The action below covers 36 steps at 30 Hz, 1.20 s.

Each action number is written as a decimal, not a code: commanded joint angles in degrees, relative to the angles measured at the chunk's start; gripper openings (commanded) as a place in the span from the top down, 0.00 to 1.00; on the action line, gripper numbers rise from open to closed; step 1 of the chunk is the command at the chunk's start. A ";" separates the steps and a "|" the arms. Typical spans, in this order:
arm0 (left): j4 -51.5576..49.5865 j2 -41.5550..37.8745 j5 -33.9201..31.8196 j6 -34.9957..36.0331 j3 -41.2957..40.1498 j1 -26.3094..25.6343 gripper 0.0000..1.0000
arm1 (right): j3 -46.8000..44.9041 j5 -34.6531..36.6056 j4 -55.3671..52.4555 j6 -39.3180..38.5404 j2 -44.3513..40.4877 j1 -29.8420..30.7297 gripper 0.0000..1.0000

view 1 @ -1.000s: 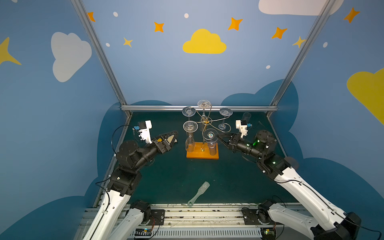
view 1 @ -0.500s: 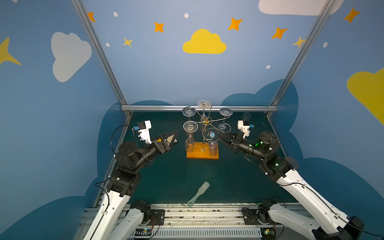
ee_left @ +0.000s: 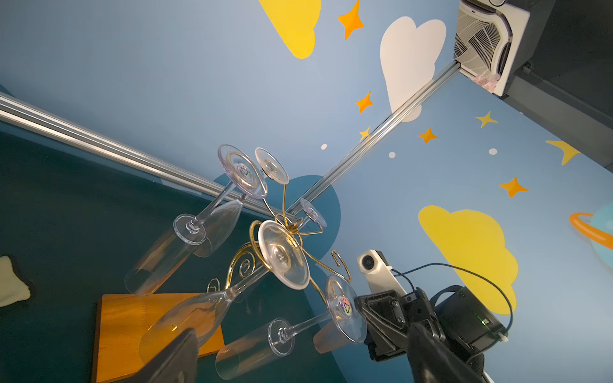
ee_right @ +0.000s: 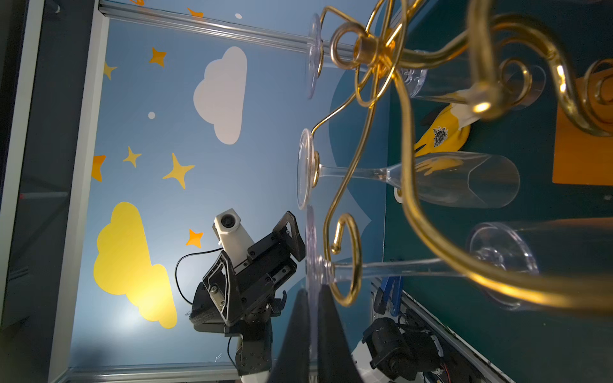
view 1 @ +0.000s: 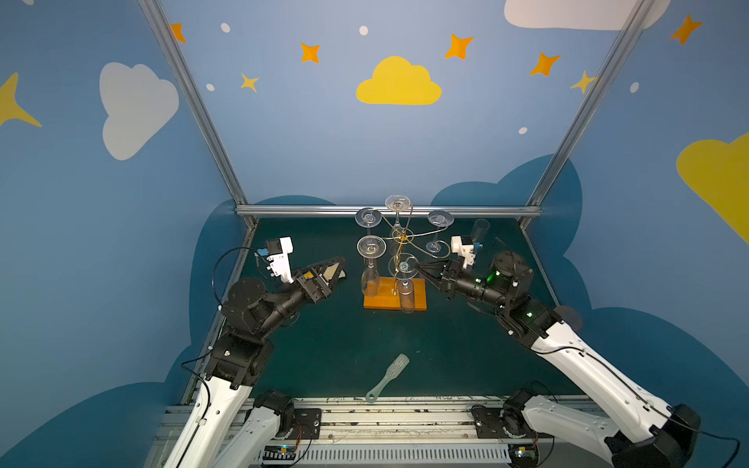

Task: Take the wine glass off the wine glass rack
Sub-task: Pick up the wine glass from the wine glass rack.

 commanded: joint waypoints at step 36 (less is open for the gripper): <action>-1.98 -1.82 -0.81 3.14 0.52 0.54 0.02 | -3.11 21.40 -2.50 0.59 -10.74 1.01 1.00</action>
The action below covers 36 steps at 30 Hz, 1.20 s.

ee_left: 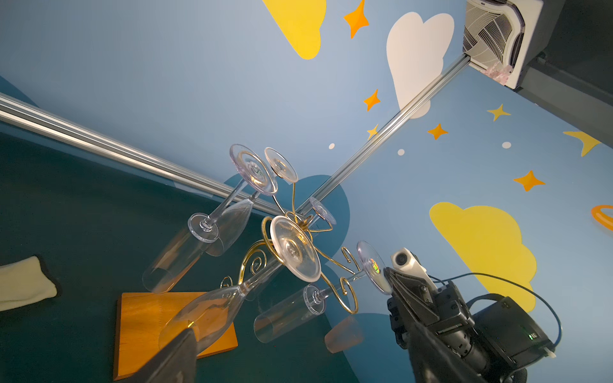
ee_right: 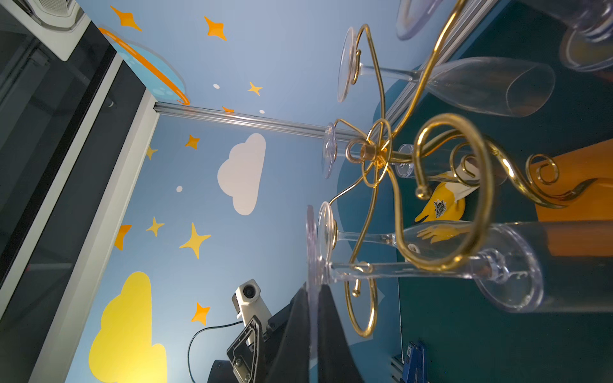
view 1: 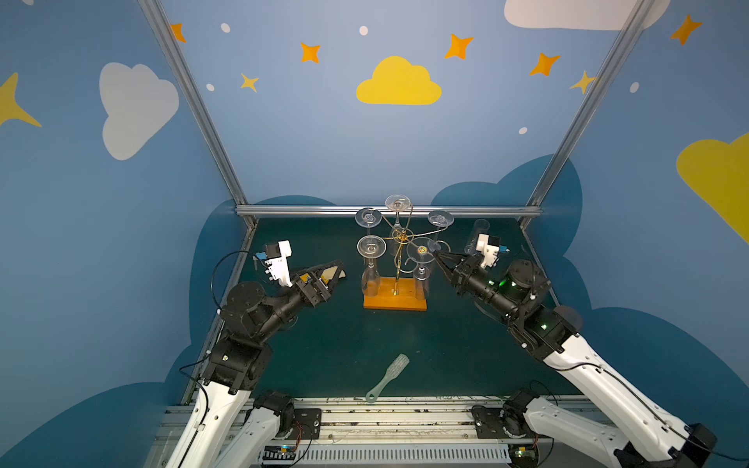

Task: Take the wine glass off the wine glass rack
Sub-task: Pick up the wine glass from the wine glass rack.

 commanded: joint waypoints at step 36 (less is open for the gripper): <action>6.23 14.04 18.62 -4.31 17.96 -0.98 0.04 | 16.82 -11.55 -14.80 -69.45 -9.93 -1.63 1.00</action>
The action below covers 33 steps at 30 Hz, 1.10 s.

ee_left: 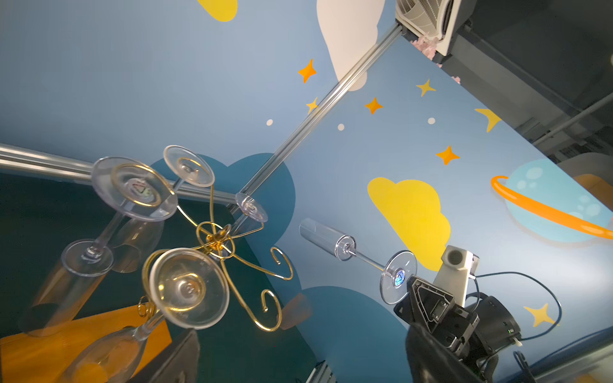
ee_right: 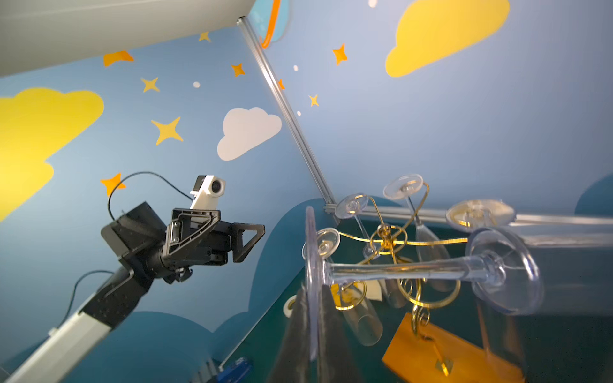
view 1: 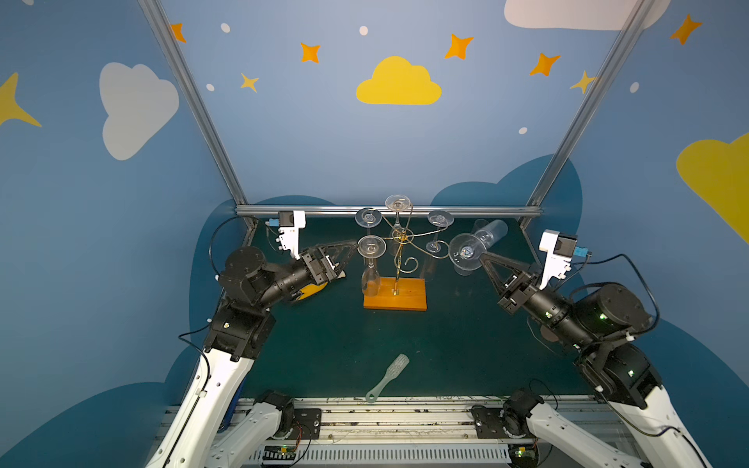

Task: Take the wine glass off the wine glass rack
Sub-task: Pick up the wine glass from the wine glass rack.

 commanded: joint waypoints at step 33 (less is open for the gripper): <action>9.19 18.03 14.18 -0.67 14.60 -18.51 0.16 | 13.78 -38.94 -2.12 -50.65 16.62 -0.11 1.00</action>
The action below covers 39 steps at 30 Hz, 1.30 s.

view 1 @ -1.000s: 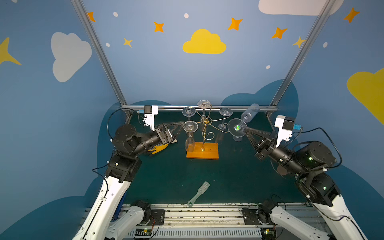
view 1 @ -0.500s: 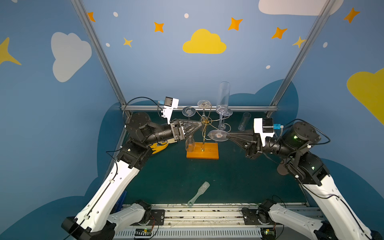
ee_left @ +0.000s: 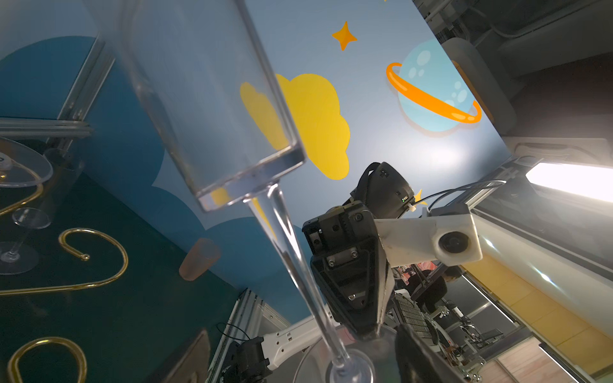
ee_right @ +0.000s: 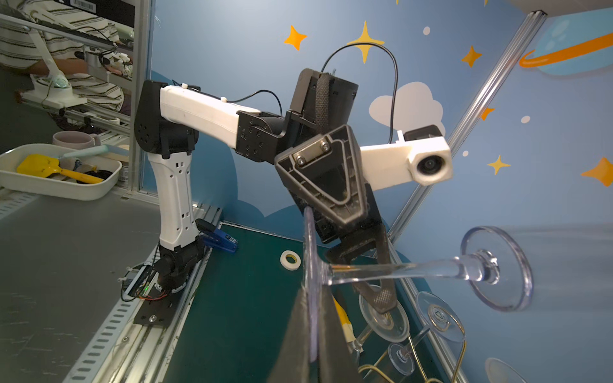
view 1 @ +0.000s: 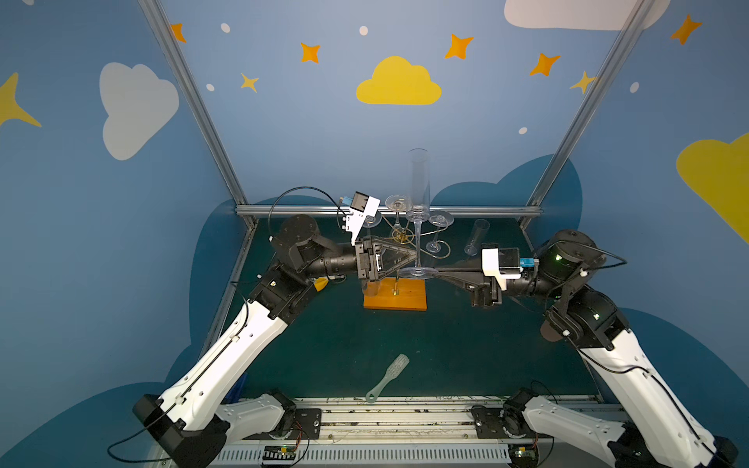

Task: Take the wine glass off the wine glass rack
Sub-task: Pick up the wine glass from the wine glass rack.

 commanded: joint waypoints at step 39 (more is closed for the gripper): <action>5.57 1.56 -2.06 -5.34 -3.26 -1.84 0.97 | -3.90 7.98 -7.51 -19.15 0.19 4.72 1.00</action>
